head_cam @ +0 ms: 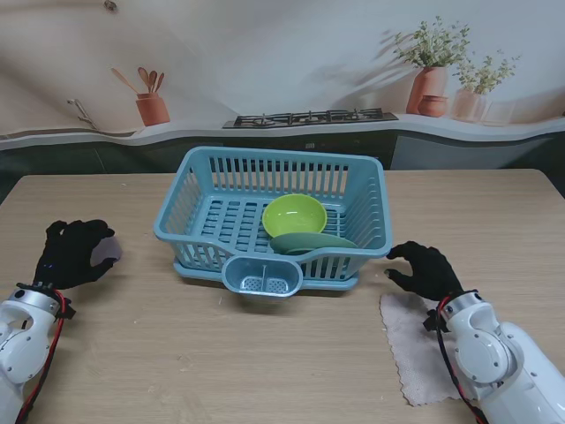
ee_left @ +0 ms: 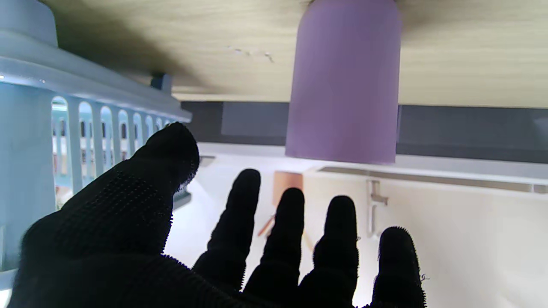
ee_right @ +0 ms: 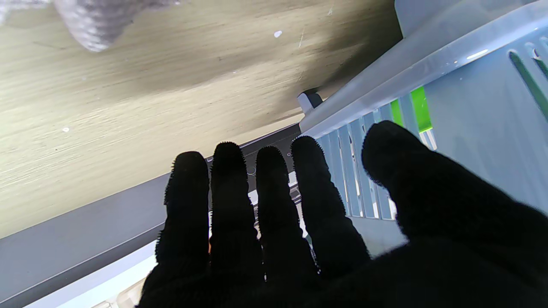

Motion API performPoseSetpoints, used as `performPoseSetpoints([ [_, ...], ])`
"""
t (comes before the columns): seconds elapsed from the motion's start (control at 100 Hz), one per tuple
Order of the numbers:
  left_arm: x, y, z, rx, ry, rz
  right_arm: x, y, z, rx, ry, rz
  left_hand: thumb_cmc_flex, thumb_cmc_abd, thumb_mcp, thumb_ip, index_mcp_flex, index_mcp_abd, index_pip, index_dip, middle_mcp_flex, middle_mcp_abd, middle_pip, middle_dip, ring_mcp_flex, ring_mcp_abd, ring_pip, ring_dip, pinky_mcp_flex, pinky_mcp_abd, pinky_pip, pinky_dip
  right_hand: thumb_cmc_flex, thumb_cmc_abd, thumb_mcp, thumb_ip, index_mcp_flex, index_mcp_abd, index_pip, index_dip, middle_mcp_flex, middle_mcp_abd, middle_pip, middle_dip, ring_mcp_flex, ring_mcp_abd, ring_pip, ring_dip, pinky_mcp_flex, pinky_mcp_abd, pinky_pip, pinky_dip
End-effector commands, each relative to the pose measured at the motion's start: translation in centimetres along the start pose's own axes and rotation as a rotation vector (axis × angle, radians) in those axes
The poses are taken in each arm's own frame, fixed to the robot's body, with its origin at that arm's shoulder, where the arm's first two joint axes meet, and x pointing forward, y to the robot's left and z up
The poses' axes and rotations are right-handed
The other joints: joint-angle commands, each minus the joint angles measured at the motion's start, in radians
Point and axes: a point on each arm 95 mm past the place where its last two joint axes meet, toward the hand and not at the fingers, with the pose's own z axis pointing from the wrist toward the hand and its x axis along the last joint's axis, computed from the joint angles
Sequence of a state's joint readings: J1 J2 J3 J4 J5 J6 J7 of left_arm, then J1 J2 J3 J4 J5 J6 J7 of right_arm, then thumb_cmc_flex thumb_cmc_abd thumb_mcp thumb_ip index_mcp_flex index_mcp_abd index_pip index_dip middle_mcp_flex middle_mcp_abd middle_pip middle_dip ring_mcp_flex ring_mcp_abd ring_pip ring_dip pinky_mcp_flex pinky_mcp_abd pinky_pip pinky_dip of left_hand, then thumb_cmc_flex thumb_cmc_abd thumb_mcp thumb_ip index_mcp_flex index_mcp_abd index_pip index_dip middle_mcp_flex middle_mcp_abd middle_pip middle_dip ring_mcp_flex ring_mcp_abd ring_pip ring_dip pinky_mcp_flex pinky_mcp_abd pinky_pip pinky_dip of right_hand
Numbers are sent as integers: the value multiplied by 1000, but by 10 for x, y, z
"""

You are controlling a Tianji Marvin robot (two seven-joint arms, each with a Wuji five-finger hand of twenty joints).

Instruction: Clear dishes and wipe the table

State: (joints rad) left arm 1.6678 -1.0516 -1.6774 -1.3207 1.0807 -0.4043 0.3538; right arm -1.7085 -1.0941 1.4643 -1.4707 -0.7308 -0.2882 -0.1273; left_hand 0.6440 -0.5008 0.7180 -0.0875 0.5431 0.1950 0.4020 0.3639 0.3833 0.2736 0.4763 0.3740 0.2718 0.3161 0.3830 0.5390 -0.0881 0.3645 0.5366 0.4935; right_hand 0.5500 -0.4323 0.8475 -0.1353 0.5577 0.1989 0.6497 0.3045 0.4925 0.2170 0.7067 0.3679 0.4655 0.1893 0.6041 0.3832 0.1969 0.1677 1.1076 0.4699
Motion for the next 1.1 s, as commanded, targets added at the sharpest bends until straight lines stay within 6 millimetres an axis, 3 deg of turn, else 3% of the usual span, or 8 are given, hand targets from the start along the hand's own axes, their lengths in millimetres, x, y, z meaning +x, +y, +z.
performPoseSetpoints([
  [0.0, -1, -1, 1, -2, 2, 5, 2, -3, -1, 17, 4, 0, -32, -19, 42, -25, -38, 2, -17, -11, -33, -27, -7, -17, -37, -22, -15, -8, -11, -28, -43, 26, -3, 1, -5, 12, 26, -3, -5, 10, 10, -10, -5, -10, -14, -17, -13, -6, -13, -15, -13, 13],
  [0.43, -11, 3, -4, 36, -24, 27, 3, -4, -1, 23, 3, 2, -20, -17, 40, -23, -57, 51, -104, -104, -90, -11, -13, -22, -73, -33, -27, -17, -6, -56, -74, 56, -4, -1, -4, 12, 26, -1, -5, 9, 9, -10, -6, -10, -15, -18, -14, -7, -14, -18, -15, 13],
  [1.09, -15, 14, -1, 33, -72, 39, 4, -5, -1, 27, 0, 4, 43, 20, 13, -12, -42, 70, -102, -128, -97, 8, 3, -17, -86, -19, -2, -17, 8, -57, -11, 70, 1, -2, -2, 13, 27, -2, -5, 10, 11, -10, -6, -10, -16, -18, -15, -7, -14, -16, -15, 14],
])
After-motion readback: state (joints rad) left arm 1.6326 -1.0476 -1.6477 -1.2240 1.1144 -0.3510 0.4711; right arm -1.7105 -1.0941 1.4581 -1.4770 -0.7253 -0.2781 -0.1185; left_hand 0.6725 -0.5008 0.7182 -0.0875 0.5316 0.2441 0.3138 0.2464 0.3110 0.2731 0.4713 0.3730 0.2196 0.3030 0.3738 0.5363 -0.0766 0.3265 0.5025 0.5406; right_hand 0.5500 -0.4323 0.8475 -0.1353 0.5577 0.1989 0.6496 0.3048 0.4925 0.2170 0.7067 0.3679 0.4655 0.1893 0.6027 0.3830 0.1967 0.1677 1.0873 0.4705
